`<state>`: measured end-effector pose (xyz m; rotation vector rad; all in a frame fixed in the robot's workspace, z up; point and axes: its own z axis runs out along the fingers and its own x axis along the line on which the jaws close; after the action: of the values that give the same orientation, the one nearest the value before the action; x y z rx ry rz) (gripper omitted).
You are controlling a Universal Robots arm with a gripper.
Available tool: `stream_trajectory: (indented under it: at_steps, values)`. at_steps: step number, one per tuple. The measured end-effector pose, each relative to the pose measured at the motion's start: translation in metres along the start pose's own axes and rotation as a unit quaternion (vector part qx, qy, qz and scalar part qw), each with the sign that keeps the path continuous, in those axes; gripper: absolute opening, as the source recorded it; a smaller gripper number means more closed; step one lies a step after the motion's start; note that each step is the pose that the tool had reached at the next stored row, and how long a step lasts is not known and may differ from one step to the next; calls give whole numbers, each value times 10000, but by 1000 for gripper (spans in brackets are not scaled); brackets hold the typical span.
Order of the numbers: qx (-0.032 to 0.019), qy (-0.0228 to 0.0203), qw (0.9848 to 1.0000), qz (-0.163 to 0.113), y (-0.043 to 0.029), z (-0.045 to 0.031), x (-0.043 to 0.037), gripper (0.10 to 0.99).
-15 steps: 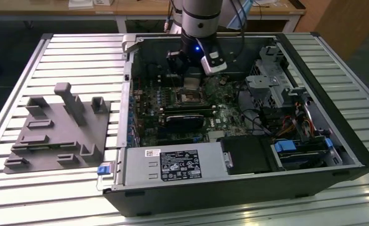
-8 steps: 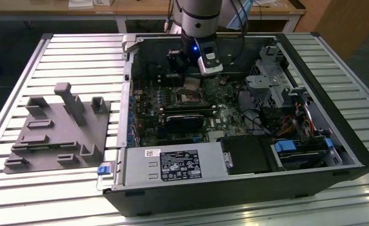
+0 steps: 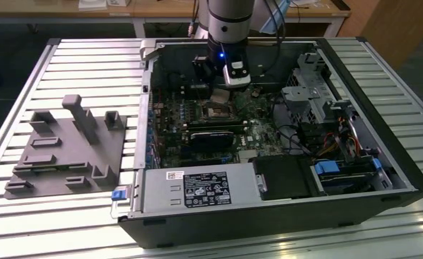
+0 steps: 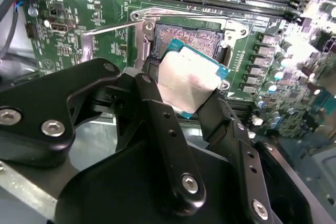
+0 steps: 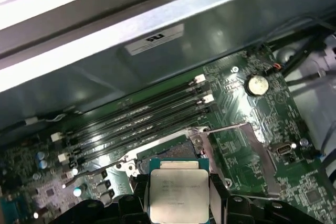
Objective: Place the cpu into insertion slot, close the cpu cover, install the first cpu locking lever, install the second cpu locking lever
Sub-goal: 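Place the cpu into insertion slot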
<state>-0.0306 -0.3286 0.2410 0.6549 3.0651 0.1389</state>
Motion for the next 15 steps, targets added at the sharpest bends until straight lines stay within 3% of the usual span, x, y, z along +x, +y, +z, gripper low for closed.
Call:
stream_trajectory:
  at_steps: [8,15]
  values:
    - [-7,-41,9989,470,0,4,0,541]
    - [-14,-81,9956,930,0,7,0,541]
